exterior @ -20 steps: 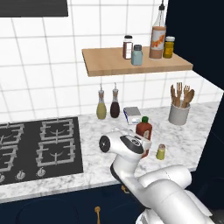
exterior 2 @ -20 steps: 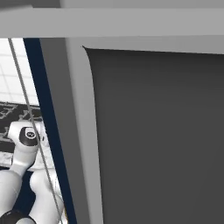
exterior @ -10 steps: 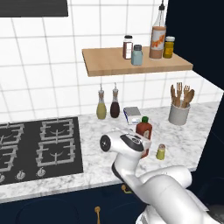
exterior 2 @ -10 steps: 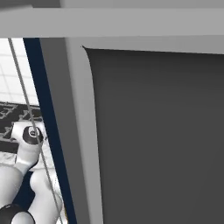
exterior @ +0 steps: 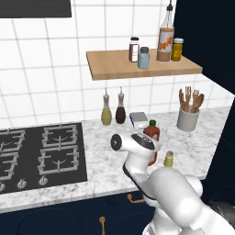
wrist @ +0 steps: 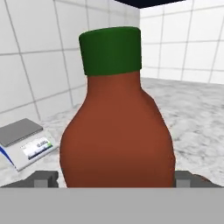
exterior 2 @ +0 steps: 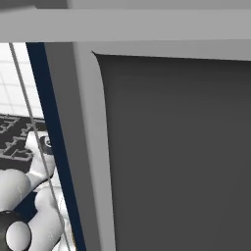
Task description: Put the shaker and condiment bottle from the counter next to their counterparts in the cabinet.
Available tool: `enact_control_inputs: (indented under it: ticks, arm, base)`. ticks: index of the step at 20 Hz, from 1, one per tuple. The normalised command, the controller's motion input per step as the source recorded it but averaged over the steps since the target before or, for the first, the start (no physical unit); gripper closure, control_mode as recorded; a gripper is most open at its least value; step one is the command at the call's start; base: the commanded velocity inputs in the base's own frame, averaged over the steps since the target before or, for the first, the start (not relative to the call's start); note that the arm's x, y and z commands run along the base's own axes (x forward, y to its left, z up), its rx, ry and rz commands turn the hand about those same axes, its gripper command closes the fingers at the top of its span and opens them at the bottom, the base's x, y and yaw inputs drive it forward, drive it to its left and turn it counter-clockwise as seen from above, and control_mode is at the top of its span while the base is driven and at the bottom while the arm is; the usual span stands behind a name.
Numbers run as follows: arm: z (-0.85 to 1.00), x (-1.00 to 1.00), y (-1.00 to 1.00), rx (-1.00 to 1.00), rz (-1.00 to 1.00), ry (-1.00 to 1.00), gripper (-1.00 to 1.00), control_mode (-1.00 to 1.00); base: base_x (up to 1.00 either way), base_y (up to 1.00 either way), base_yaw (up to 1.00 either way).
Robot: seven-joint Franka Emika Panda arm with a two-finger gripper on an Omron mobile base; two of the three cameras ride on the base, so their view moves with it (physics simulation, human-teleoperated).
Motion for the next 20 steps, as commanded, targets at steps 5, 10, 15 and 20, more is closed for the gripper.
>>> enact_control_inputs:
  ticks: [5, 10, 15, 20]
  arm:
    - [-0.03, 0.08, -0.04, 0.01, -0.01, 0.05, 1.0, -1.0]
    - [0.62, -0.4, 0.0, -0.02, -0.07, -0.24, 1.0, -1.0]
    - [0.79, -0.35, 0.0, 0.0, -0.04, -0.19, 1.0, -1.0]
    - [0.49, -0.26, 0.0, 0.0, 0.0, -0.14, 1.0, -1.0]
  base:
    - [0.0, 0.0, 0.0]
    - [0.0, 0.0, 0.0]
    - [0.0, 0.0, 0.0]
    - [0.0, 0.0, 0.0]
